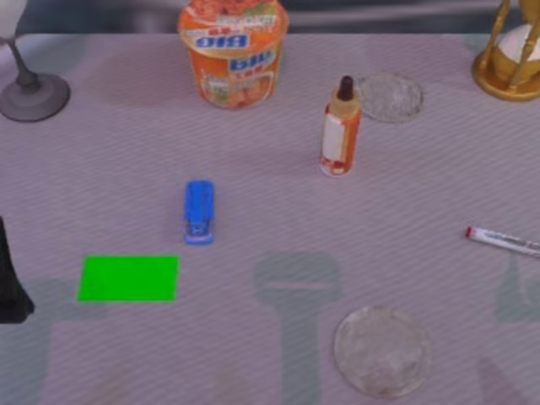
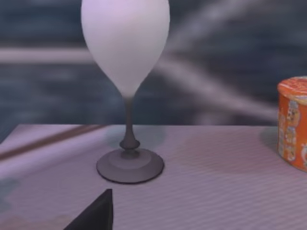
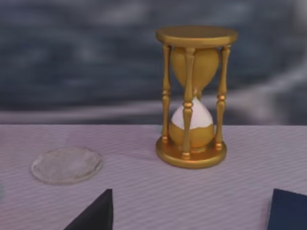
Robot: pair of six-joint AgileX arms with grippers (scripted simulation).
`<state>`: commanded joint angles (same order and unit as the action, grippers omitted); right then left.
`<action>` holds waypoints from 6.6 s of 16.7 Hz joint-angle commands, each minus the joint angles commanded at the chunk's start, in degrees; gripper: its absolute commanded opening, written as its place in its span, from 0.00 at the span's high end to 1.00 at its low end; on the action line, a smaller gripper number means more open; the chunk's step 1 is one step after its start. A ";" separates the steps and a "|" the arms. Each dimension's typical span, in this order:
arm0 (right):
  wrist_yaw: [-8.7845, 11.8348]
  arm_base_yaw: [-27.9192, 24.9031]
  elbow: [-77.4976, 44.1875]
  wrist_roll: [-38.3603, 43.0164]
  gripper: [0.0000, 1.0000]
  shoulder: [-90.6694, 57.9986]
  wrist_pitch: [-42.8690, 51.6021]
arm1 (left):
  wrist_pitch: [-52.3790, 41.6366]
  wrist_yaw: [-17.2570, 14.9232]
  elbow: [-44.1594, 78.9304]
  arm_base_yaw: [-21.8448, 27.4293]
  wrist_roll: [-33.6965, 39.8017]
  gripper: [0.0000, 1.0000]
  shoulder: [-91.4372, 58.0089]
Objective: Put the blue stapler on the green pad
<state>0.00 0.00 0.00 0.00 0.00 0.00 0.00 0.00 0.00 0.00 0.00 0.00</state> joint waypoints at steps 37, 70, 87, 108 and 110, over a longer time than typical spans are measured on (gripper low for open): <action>0.00 0.00 0.00 0.00 0.00 0.00 0.00 | -79.26 0.13 120.26 24.04 26.92 0.00 -131.20; 0.00 0.00 0.00 0.00 0.00 0.00 0.00 | -58.74 0.10 103.13 23.84 26.68 1.00 -134.58; 0.00 0.00 0.00 0.00 0.00 0.00 0.00 | -79.26 0.15 120.27 22.86 26.84 1.00 -131.18; 0.00 0.00 0.00 0.00 0.00 0.00 0.00 | -69.19 0.30 86.34 17.82 95.42 1.00 -108.34; 0.00 0.00 0.00 0.00 0.00 0.00 0.00 | -67.65 0.29 82.48 17.19 101.58 1.00 -105.24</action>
<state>0.00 0.00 0.00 0.00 0.00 0.00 -67.65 0.29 82.48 17.19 101.58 -105.24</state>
